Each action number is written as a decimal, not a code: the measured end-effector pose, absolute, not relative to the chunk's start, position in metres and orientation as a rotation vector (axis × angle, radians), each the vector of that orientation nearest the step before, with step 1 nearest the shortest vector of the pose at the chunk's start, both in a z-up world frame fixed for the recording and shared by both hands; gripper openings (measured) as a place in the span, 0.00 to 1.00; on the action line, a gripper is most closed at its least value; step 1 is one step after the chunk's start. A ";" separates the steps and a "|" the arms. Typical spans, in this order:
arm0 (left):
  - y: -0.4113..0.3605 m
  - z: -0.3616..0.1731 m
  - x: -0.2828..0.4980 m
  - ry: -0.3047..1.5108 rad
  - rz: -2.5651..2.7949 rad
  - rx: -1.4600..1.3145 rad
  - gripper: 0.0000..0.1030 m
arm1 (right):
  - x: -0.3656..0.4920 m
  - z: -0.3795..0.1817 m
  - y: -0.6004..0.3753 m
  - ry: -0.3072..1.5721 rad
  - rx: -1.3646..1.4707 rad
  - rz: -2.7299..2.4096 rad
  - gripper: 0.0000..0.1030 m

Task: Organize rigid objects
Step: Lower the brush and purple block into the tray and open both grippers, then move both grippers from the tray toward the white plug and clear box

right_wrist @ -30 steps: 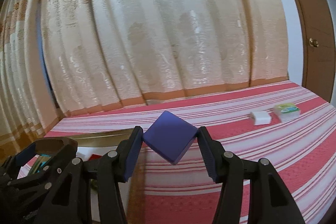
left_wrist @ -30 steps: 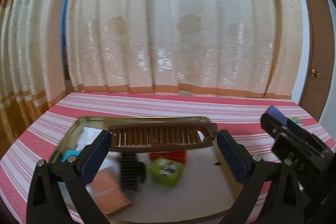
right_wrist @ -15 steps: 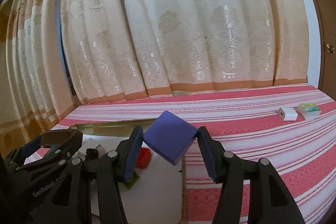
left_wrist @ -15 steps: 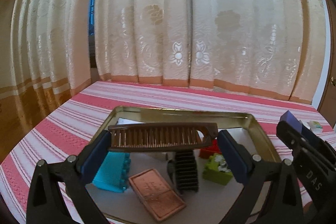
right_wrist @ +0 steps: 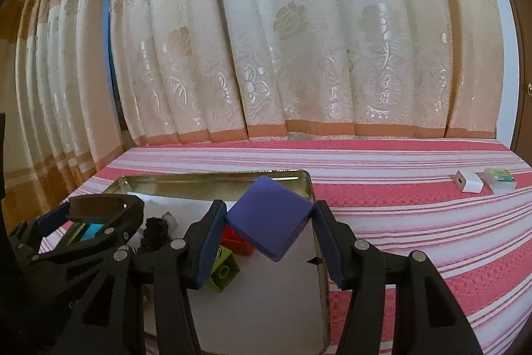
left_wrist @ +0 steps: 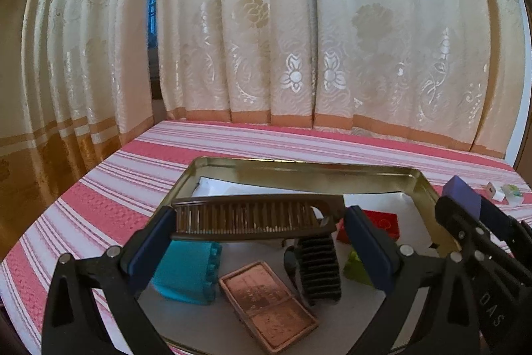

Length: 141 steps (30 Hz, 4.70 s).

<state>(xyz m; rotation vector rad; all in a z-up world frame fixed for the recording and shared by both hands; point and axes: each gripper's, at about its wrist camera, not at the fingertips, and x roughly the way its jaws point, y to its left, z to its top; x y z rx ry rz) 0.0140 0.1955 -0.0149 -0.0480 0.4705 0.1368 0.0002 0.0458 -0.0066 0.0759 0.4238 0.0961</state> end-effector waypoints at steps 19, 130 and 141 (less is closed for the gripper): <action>0.198 -0.020 0.021 0.515 0.164 -0.038 0.98 | 0.006 -0.008 0.049 0.460 0.055 0.108 0.55; 0.018 -0.004 -0.006 0.416 0.045 0.081 1.00 | -0.027 0.003 -0.142 0.315 0.139 -0.196 0.93; -0.036 -0.003 -0.002 0.425 -0.052 0.130 1.00 | -0.027 -0.001 -0.199 0.335 0.166 -0.270 0.92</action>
